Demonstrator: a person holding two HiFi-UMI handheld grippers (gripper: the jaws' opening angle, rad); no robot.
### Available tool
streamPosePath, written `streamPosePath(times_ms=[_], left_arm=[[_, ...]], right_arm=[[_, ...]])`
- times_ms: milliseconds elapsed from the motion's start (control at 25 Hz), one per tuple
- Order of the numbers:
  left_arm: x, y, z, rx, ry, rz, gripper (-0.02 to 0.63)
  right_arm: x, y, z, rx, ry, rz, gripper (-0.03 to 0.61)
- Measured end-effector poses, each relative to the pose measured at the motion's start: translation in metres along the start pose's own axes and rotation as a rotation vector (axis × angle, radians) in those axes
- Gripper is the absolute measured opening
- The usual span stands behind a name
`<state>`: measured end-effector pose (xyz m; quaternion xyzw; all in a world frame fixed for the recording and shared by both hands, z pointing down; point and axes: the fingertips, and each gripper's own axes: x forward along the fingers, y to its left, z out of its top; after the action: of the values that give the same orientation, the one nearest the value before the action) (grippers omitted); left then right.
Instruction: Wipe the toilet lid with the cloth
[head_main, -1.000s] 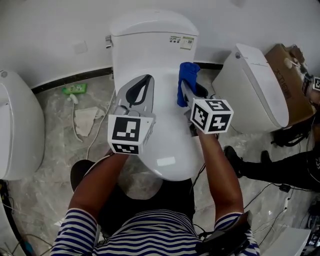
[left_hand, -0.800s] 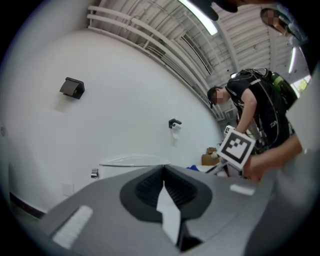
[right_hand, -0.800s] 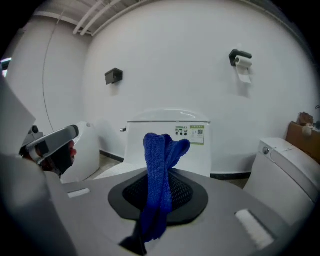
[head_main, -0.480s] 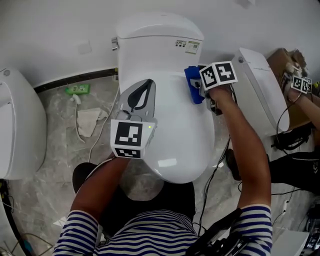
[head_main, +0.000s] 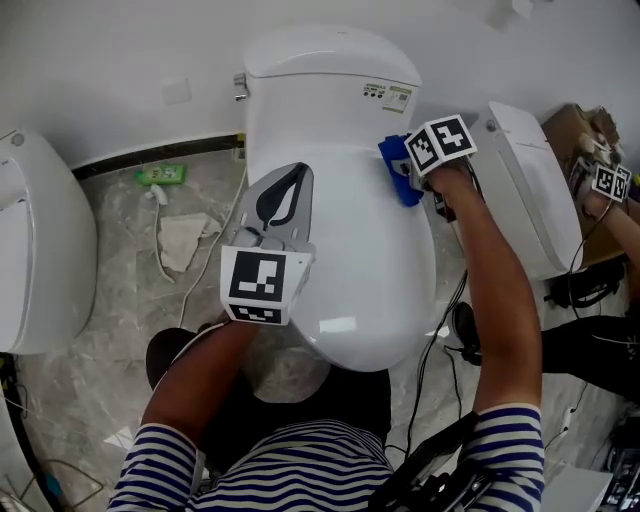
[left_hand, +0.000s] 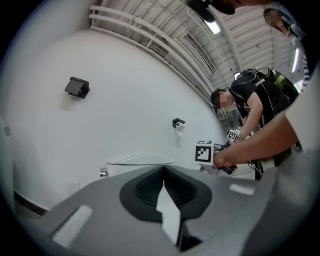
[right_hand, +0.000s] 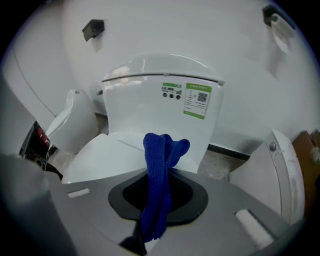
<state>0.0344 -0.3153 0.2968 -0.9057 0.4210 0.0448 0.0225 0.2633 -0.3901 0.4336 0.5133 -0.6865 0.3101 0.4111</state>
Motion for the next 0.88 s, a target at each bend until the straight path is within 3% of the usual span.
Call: streamPosePath(times_ms=[80, 240, 320, 560, 720, 880], left_arm=[[-0.002, 0.004, 0.0, 0.004, 0.005, 0.01, 0.005], [-0.008, 0.014, -0.001, 0.0, 0.015, 0.03, 0.005], [-0.009, 0.016, -0.001, -0.005, 0.015, 0.035, 0.005], [-0.011, 0.013, 0.0, 0.002, 0.005, 0.031, 0.005], [-0.012, 0.019, 0.0, -0.005, 0.008, 0.044, 0.005], [-0.014, 0.03, 0.002, -0.011, 0.003, 0.064, 0.005]], right_arm=[[0.005, 0.016, 0.008, -0.106, 0.039, 0.001, 0.058], [0.011, 0.053, 0.029, -0.416, 0.1, -0.048, 0.058], [0.014, 0.061, 0.037, -0.47, 0.108, -0.06, 0.058], [0.022, 0.006, 0.023, -0.319, 0.163, -0.19, 0.058], [0.03, -0.012, 0.006, -0.241, 0.178, -0.169, 0.058], [0.032, -0.001, 0.011, -0.25, 0.177, -0.154, 0.057]])
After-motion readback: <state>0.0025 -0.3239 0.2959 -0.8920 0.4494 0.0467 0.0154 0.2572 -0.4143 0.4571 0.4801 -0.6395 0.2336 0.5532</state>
